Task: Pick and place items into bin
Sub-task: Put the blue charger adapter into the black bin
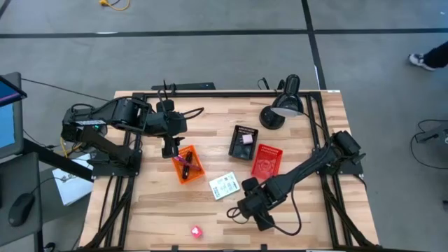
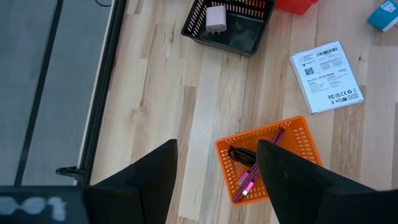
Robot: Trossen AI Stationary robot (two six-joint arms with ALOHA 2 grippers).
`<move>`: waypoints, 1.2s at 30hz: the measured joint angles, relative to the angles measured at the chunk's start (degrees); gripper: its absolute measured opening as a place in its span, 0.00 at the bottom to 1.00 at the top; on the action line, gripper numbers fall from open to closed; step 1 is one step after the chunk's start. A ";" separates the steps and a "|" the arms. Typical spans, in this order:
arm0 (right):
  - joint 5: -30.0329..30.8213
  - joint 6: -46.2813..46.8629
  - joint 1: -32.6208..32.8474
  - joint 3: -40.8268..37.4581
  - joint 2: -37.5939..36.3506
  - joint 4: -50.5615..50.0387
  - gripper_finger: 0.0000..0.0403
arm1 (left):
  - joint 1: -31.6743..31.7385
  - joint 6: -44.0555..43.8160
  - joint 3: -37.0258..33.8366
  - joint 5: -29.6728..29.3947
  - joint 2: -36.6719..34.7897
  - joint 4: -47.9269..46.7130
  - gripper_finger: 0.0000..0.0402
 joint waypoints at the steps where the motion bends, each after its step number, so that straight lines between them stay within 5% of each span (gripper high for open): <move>1: -0.11 -1.43 0.17 -0.19 0.00 0.04 0.53 | -0.01 -0.01 0.00 -0.01 0.00 0.01 0.53; 15: 3.69 -11.52 -0.08 -3.86 0.00 0.89 0.43 | 0.00 -0.05 0.00 -0.02 0.00 0.00 0.53; 36: 7.95 -10.72 -0.19 -3.77 3.39 2.07 0.56 | 0.00 -0.07 0.00 -0.02 -0.02 0.00 0.53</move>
